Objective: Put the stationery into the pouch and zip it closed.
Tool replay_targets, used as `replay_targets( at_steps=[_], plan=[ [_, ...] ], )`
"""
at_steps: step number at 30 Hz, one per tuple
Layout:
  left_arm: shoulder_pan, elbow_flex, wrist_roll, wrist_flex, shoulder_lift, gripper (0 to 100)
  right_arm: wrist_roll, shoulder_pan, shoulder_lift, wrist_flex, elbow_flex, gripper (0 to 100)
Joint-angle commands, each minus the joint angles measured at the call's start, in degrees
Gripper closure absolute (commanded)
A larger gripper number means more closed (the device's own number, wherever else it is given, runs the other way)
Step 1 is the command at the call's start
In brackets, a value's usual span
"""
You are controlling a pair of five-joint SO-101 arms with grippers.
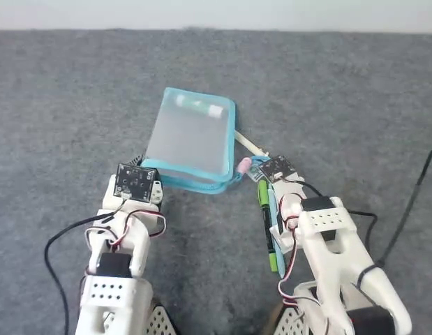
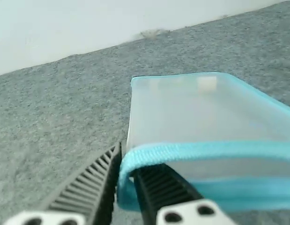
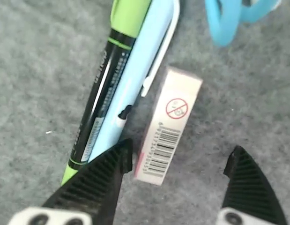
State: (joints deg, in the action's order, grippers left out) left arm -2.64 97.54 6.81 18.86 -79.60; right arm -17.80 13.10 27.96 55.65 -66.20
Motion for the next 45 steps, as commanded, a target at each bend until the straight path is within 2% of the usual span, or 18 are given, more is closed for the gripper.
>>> replay_targets(
  at_steps=[1,4,10,36,38,45],
  plan=[
    [0.88,-0.66,0.09,-0.26,0.26,99,1.05,-0.66,2.07,-1.1,0.35,68.1],
    [0.88,-0.66,0.09,-0.26,0.26,99,1.23,-1.27,2.07,-1.19,0.35,68.1],
    [0.97,-0.66,0.0,-0.44,0.26,99,1.14,-7.87,2.07,-2.42,0.18,68.1],
    [0.44,-0.66,0.09,-0.18,0.26,99,1.41,-8.31,1.45,-4.79,0.0,68.2],
    [0.44,-0.66,0.09,-0.18,0.26,99,1.32,-8.22,1.45,-4.79,0.0,71.1],
    [1.67,-0.66,0.09,-1.14,0.26,99,0.79,-8.66,1.54,-5.32,0.0,94.0]
  ],
)
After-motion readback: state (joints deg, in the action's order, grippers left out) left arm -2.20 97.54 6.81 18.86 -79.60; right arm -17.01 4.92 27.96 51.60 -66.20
